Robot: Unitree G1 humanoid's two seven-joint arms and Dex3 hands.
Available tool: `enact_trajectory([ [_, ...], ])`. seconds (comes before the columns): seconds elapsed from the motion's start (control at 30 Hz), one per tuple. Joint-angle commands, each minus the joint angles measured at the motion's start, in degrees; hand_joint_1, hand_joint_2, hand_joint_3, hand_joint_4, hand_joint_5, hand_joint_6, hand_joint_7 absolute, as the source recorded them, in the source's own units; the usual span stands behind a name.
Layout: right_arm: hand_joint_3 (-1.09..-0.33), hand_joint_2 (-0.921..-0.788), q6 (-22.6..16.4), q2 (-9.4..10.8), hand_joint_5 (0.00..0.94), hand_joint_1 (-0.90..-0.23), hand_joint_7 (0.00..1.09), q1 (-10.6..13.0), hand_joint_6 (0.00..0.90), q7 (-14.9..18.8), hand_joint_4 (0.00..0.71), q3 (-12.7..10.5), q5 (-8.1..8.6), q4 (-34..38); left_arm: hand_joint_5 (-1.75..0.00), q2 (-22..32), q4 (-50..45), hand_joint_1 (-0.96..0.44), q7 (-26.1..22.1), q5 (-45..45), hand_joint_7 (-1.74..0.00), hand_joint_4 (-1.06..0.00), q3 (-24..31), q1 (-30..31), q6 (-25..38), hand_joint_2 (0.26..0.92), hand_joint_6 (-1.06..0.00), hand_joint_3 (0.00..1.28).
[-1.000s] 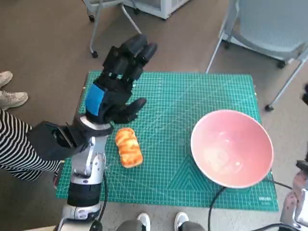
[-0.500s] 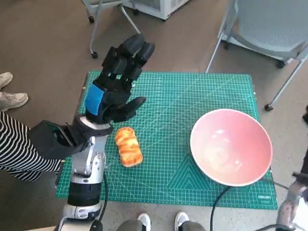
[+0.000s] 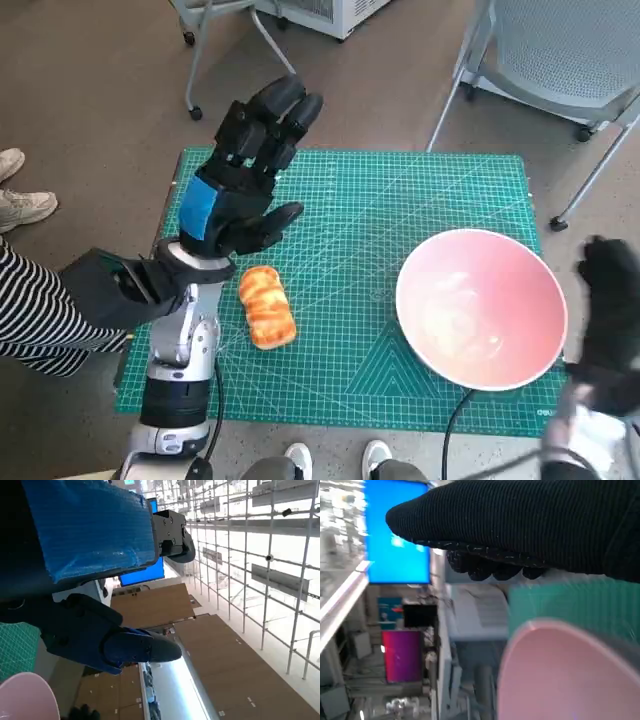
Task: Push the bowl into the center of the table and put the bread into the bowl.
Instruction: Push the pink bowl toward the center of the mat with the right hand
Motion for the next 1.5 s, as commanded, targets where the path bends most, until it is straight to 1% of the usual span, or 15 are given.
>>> enact_trajectory([
  [0.03, -0.781, -0.921, 0.28, 2.12, 0.002, -0.599, 0.45, -1.9, 0.076, 1.97, 0.158, 1.47, 0.39, 4.94, -0.24, 1.09, -0.54, -0.53, -0.58, -0.39, -0.53, -0.05, 0.52, -0.2, -0.2, 0.921, 0.0, 0.25],
  [0.23, -0.781, -0.921, 0.57, 3.61, 0.0, -0.609, 0.44, -4.42, 0.081, 4.08, 0.146, 2.43, 0.99, 7.89, -0.23, 1.71, -0.72, -0.55, -1.18, -0.52, -0.5, -0.05, 0.8, 0.17, -0.51, 0.921, 0.0, 0.26],
  [0.4, -0.792, -0.921, 0.85, 4.99, 0.0, -0.592, 0.44, -6.3, 0.092, 5.06, 0.144, 3.61, 0.7, 9.1, -0.22, 2.34, -1.0, -0.55, -1.3, -0.4, -0.49, -0.06, 0.99, 0.54, -0.71, 0.921, 0.0, 0.27],
  [0.5, -0.796, -0.921, 1.56, 6.04, 0.0, -0.582, 0.44, -7.45, 0.096, 6.02, 0.143, 4.52, 0.85, 9.04, -0.22, 2.68, -0.82, -0.55, -1.5, -0.33, -0.49, -0.06, 1.3, 0.82, -1.0, 0.921, 0.0, 0.27],
  [0.63, -0.796, -0.921, 2.19, 6.73, 0.0, -0.573, 0.43, -8.25, 0.098, 6.72, 0.14, 5.19, 0.92, 8.7, -0.21, 2.9, -0.68, -0.56, -1.55, -0.13, -0.5, -0.07, 1.46, 1.03, -1.35, 0.921, 0.0, 0.26],
  [0.83, -0.797, -0.921, 3.53, 7.86, 0.0, -0.582, 0.43, -10.38, 0.093, 7.98, 0.133, 6.41, 1.01, 8.7, -0.18, 3.47, -1.4, -0.56, -1.33, 0.03, -0.5, -0.09, 1.89, 1.76, -1.41, 0.921, 0.0, 0.26],
  [1.13, -0.812, -0.921, 5.34, 9.24, 0.0, -0.59, 0.44, -13.22, 0.076, 8.91, 0.127, 7.13, 1.18, 9.54, -0.14, 3.86, -2.06, -0.55, -0.65, 0.0, -0.51, -0.11, 2.24, 2.43, -1.22, 0.921, 0.0, 0.26],
  [1.27, -0.814, -0.921, 6.06, 10.5, 0.0, -0.593, 0.44, -14.41, 0.068, 8.98, 0.113, 7.42, 1.32, 9.4, -0.13, 3.76, -2.4, -0.55, -0.04, 0.35, -0.51, -0.11, 2.08, 2.57, -1.24, 0.921, 0.0, 0.26],
  [1.37, -0.816, -0.921, 6.39, 11.38, 0.0, -0.593, 0.44, -15.43, 0.064, 8.53, 0.106, 7.59, 1.13, 9.82, -0.13, 3.76, -2.73, -0.55, 0.36, 0.42, -0.51, -0.11, 1.93, 2.69, -1.02, 0.921, 0.0, 0.26],
  [1.5, -0.817, -0.921, 6.79, 12.14, 0.005, -0.6, 0.44, -16.99, 0.061, 8.26, 0.114, 7.69, 1.01, 10.78, -0.12, 3.9, -3.06, -0.55, 0.66, 0.57, -0.51, -0.12, 1.79, 2.87, -0.83, 0.921, 0.0, 0.26],
])
